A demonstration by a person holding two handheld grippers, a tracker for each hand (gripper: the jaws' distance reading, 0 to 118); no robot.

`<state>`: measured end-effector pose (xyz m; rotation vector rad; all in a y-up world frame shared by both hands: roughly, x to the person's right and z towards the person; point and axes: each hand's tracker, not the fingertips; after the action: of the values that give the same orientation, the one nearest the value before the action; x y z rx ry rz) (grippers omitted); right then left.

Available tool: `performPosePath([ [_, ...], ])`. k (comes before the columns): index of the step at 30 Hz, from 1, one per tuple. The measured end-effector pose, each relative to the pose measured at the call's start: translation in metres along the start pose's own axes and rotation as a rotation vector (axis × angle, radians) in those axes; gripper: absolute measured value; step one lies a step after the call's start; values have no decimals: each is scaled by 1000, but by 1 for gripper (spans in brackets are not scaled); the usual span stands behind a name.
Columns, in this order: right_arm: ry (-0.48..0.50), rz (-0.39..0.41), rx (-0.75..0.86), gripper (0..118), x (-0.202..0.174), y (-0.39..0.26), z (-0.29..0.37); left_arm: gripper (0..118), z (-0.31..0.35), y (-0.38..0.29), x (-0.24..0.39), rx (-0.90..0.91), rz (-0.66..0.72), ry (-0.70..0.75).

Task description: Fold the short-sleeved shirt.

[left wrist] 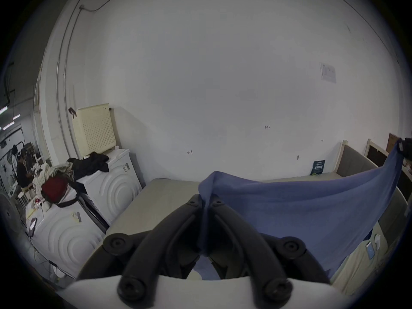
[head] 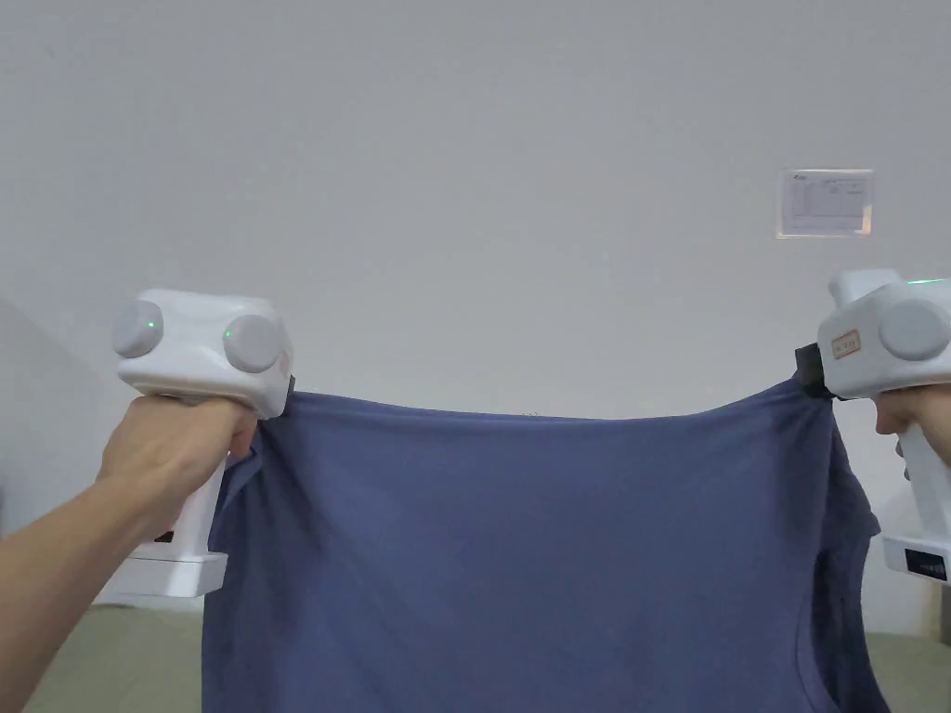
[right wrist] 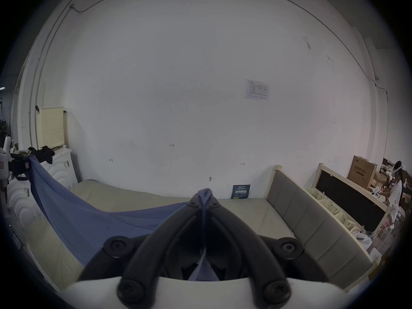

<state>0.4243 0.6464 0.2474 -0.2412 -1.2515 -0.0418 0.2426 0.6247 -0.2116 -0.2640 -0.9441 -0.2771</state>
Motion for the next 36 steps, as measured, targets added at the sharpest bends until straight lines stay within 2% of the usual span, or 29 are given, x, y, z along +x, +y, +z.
performPosePath([
  [9,-43,16,-4,3,-11,15,-92,3,-87,21,31,-9,2,23],
  [12,-39,-11,4,3,-10,18,-116,3,-112,23,43,-13,-1,29],
  [14,-50,16,3,3,-13,17,-134,3,-132,19,51,-23,-7,35],
  [18,-49,-8,9,3,-13,13,-159,3,-164,7,61,-18,-1,55],
  [24,-59,24,-8,3,-20,-6,-195,3,-211,-12,70,-40,3,50],
  [29,-49,38,-69,3,-23,-55,-223,3,-241,-51,80,-92,-14,38],
  [34,-4,-40,-148,3,-18,-131,-226,3,-253,-124,85,-192,-38,-9],
  [36,8,-25,-198,3,-17,-166,-213,3,-250,-150,84,-225,-52,-29],
])
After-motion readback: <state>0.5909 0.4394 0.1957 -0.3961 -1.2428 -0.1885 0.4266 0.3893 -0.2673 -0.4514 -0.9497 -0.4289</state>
